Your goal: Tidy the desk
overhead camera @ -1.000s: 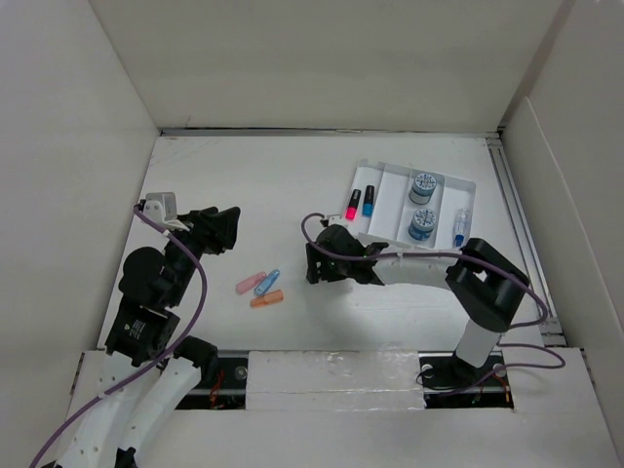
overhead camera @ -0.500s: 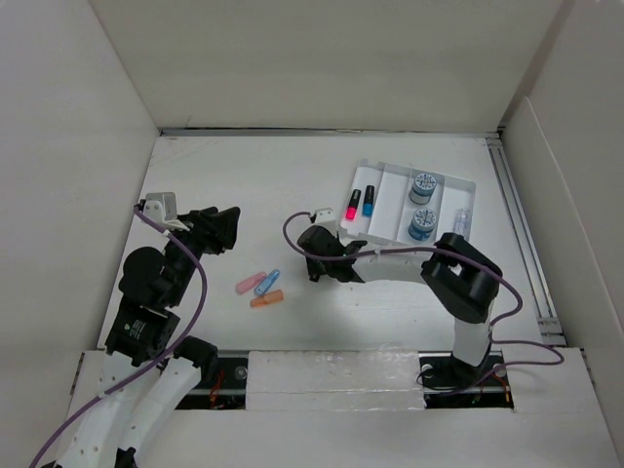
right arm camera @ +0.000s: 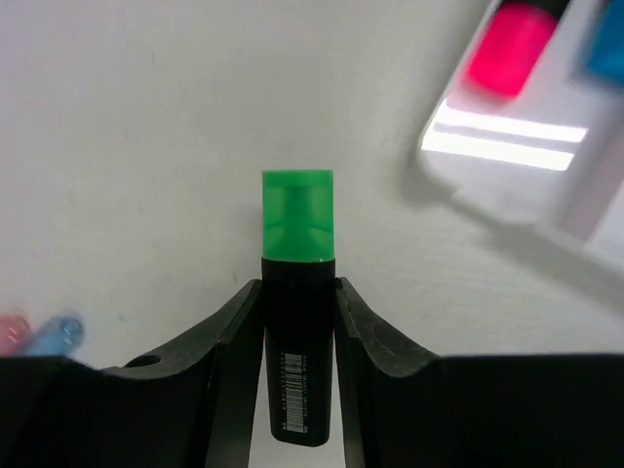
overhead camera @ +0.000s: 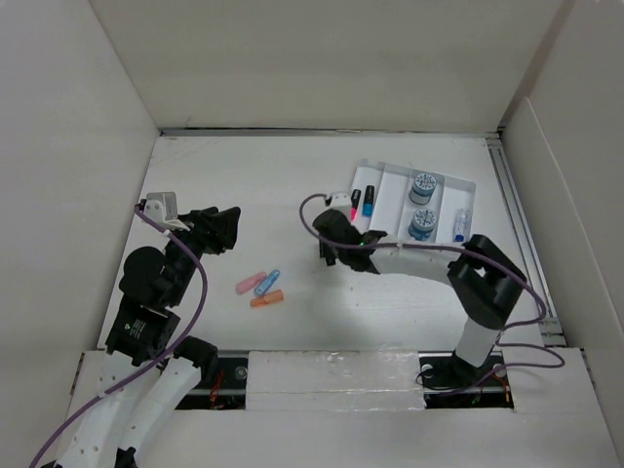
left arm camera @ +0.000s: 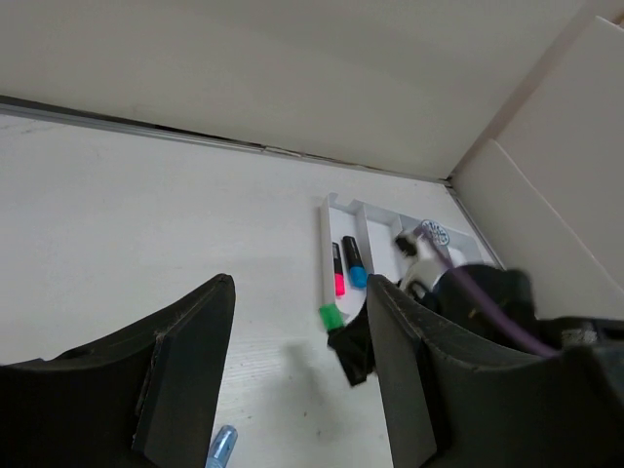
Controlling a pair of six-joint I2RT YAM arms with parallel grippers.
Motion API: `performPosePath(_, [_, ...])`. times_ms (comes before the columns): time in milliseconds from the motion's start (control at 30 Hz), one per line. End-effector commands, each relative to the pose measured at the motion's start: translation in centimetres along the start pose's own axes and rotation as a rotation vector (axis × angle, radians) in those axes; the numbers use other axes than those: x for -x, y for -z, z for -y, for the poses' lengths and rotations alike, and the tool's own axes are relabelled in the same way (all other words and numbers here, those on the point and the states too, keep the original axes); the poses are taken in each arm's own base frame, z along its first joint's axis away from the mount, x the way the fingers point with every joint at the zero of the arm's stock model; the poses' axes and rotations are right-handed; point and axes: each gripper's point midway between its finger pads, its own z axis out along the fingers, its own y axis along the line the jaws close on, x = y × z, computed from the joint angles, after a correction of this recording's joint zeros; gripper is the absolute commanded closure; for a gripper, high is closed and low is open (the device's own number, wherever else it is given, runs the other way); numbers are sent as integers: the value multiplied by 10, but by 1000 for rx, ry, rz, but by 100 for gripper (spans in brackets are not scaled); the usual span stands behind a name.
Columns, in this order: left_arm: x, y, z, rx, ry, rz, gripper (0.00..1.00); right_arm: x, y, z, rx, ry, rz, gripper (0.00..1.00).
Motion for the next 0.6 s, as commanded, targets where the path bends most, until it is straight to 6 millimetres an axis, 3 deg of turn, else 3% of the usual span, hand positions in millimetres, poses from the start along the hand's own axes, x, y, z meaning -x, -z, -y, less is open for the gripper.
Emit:
performPosePath(0, [16,0,8,-30,-9,53,49,122,20,41,70,-225,261,75])
performPosePath(133, [17,2,7,-29,-9,53,48,155,3,87,-23,-282,320,74])
performPosePath(333, [18,3,7,-26,-8,61,48,169,-32,128,-91,-343,302,70])
performPosePath(400, [20,4,8,-32,-7,69,48,170,-44,141,-119,-359,288,62])
performPosePath(467, [19,2,7,-27,-9,64,48,170,-46,141,-107,-365,271,44])
performPosePath(533, [16,1,6,-21,-9,54,48,175,-39,139,-86,-362,286,25])
performPosePath(567, [17,1,7,-25,-10,57,48,177,-34,130,-51,-347,290,22])
